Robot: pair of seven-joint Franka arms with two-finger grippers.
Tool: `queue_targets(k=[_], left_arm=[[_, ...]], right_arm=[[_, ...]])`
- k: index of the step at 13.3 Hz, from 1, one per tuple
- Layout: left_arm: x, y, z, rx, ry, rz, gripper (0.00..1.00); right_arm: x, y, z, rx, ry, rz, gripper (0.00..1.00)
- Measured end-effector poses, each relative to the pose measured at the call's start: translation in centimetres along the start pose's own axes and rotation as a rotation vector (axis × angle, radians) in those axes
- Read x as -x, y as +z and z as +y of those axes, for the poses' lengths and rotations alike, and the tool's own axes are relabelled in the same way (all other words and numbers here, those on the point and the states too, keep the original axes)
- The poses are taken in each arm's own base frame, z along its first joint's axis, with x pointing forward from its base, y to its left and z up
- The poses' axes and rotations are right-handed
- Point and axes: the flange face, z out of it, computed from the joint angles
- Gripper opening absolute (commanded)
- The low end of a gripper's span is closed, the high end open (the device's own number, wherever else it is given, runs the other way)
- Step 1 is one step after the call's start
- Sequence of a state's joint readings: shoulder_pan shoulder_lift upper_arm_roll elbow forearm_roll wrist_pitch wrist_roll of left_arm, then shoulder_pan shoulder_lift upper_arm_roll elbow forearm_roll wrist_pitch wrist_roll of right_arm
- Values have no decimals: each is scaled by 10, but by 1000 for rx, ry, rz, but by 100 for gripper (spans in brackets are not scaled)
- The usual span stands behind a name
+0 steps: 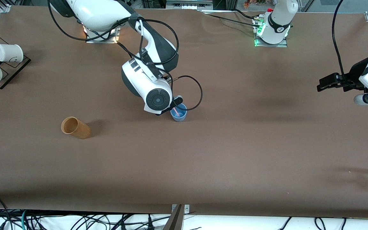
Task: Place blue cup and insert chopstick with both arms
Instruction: 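Lower the chopstick into the blue cup with the right gripper, then open the right gripper and release the chopstick in the blue cup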
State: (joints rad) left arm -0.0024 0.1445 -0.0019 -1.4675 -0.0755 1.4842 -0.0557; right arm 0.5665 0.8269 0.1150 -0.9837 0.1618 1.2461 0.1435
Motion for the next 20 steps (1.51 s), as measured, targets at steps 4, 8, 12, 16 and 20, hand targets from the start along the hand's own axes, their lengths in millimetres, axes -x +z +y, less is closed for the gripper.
queue_targets(k=[4, 8, 12, 16, 20], left_arm=[[0, 0, 0, 0, 0, 0, 100], [0, 0, 0, 0, 0, 0, 100], [0, 0, 0, 0, 0, 0, 100], [0, 0, 0, 0, 0, 0, 100], [0, 0, 0, 0, -1, -1, 100]], right_arm=[[-6, 0, 1, -5, 4, 33, 35], [-15, -2, 2, -13, 7, 81, 100], [-17, -3, 2, -17, 7, 96, 100], [-1, -26, 1, -35, -1, 116, 100], [51, -86, 41, -55, 42, 149, 100]])
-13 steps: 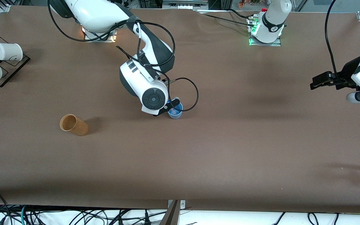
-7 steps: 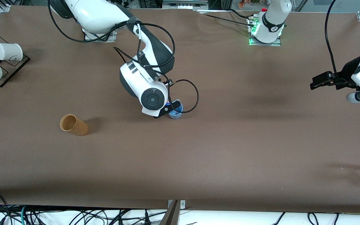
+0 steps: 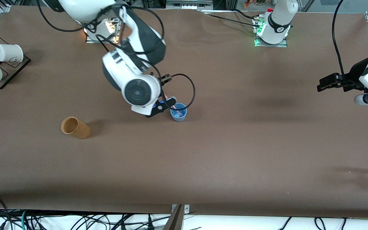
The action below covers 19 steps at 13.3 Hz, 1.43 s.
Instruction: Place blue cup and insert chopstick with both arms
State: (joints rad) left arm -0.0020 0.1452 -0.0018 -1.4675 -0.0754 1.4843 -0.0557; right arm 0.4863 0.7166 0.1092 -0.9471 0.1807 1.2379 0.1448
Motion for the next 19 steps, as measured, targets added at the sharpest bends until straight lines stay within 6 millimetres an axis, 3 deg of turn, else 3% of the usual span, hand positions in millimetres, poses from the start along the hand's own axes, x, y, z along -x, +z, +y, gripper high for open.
queue_targets(k=[3, 7, 11, 15, 17, 19], left_arm=[[0, 0, 0, 0, 0, 0, 100], [0, 0, 0, 0, 0, 0, 100], [0, 0, 0, 0, 0, 0, 100], [-6, 1, -3, 1, -6, 11, 100], [-8, -4, -3, 2, -5, 25, 100], [-9, -5, 1, 2, 1, 29, 100]], right_arm=[[33, -53, 60, -31, 79, 52, 100], [59, -89, 136, -20, 183, 113, 100], [68, -98, 200, -5, 234, 147, 100], [74, -101, 251, 30, 312, 238, 100], [91, -92, 286, 25, 368, 327, 100], [122, -71, 319, 3, 424, 371, 100]])
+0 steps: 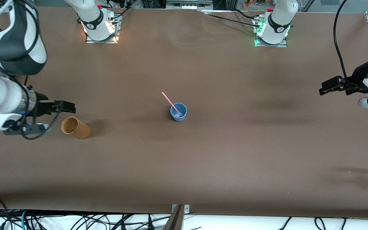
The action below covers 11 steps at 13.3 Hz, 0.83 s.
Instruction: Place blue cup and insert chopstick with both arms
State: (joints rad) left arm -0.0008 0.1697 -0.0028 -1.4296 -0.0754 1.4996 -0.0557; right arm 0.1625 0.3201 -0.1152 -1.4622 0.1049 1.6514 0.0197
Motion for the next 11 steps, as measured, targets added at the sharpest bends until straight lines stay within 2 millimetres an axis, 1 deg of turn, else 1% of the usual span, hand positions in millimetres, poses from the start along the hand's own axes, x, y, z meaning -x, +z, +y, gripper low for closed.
queue_targets(k=[2, 3, 5, 6, 8, 9, 11], left_arm=[[0, 1, 4, 0, 7, -1, 100], [0, 1, 7, 0, 12, -1, 100], [0, 2, 11, 0, 19, -2, 100], [0, 2, 12, 0, 21, -2, 100], [0, 2, 12, 0, 22, -2, 100], [-1, 2, 13, 0, 22, -3, 100], [-1, 2, 14, 0, 25, -1, 100]], right_arm=[[23, 7, 32, -9, 47, 40, 100], [36, 8, 44, -10, 63, 70, 100], [63, 2, 55, 14, 76, 116, 100], [75, -6, 60, 17, 89, 133, 100], [98, -31, 70, 11, 105, 168, 100], [111, -43, 75, 7, 116, 160, 100], [135, -59, 85, 6, 130, 118, 100]])
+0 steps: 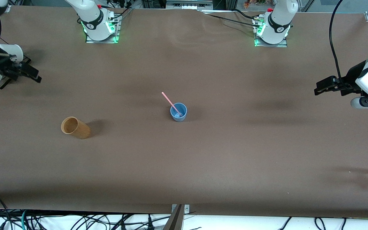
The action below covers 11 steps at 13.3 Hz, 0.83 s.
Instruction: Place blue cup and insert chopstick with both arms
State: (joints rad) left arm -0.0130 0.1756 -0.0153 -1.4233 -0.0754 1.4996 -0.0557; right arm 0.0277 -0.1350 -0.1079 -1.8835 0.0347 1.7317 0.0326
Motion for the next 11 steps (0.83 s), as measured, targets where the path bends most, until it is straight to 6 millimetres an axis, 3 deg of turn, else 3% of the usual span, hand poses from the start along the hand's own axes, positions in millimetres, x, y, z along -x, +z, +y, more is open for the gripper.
queue_targets(k=[2, 6, 11], left_arm=[[0, -1, 0, 0, 1, 1, 100], [0, -1, 0, 0, -1, 1, 100], [-1, -1, -3, 0, -6, 2, 100]], right_arm=[[8, -11, 2, 21, -23, -10, 100], [1, -23, -16, 35, -65, 1, 100], [-10, -19, -30, 40, -89, -7, 100]])
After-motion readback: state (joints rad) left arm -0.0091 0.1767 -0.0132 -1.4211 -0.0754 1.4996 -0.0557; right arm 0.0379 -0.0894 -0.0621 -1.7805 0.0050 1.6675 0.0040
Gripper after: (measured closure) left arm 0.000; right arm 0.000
